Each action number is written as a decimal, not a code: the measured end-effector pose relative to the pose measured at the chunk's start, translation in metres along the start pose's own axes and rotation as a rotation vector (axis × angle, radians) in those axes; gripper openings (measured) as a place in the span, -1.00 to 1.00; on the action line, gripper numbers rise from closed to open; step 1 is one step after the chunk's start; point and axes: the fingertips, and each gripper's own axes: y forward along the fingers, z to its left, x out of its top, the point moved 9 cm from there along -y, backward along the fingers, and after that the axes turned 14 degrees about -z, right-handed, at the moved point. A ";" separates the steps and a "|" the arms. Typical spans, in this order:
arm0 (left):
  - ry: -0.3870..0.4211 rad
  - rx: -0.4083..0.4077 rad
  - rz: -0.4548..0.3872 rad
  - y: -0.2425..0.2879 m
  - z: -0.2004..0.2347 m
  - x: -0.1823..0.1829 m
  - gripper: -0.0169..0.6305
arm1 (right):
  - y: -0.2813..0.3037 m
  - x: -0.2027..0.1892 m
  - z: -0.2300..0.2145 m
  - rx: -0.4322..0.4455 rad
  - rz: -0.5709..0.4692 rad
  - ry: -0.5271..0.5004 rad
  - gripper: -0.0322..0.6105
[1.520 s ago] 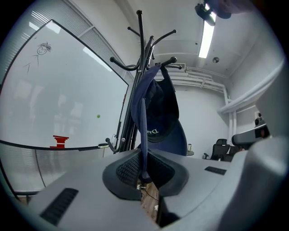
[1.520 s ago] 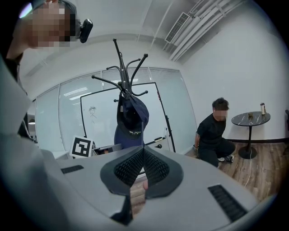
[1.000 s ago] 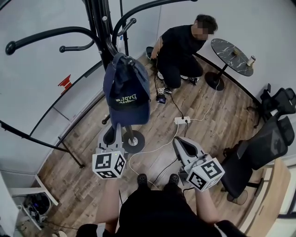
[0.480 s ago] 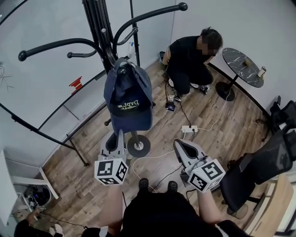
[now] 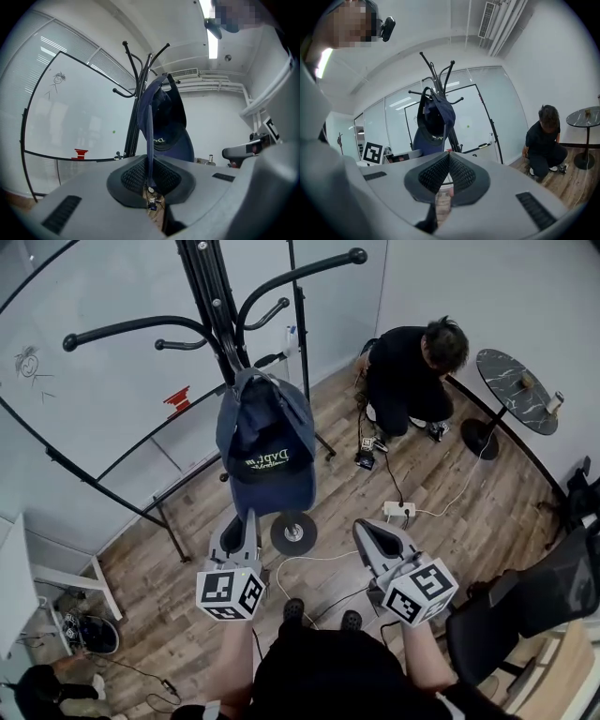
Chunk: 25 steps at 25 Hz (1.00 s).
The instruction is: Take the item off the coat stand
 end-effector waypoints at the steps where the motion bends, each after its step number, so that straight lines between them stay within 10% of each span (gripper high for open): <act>1: 0.001 0.007 0.001 -0.003 -0.003 0.000 -0.85 | -0.001 0.000 -0.001 0.013 0.002 0.002 -0.81; 25: -0.044 0.176 0.053 -0.077 -0.092 -0.034 -0.85 | -0.044 0.016 -0.023 0.209 0.043 -0.056 -0.80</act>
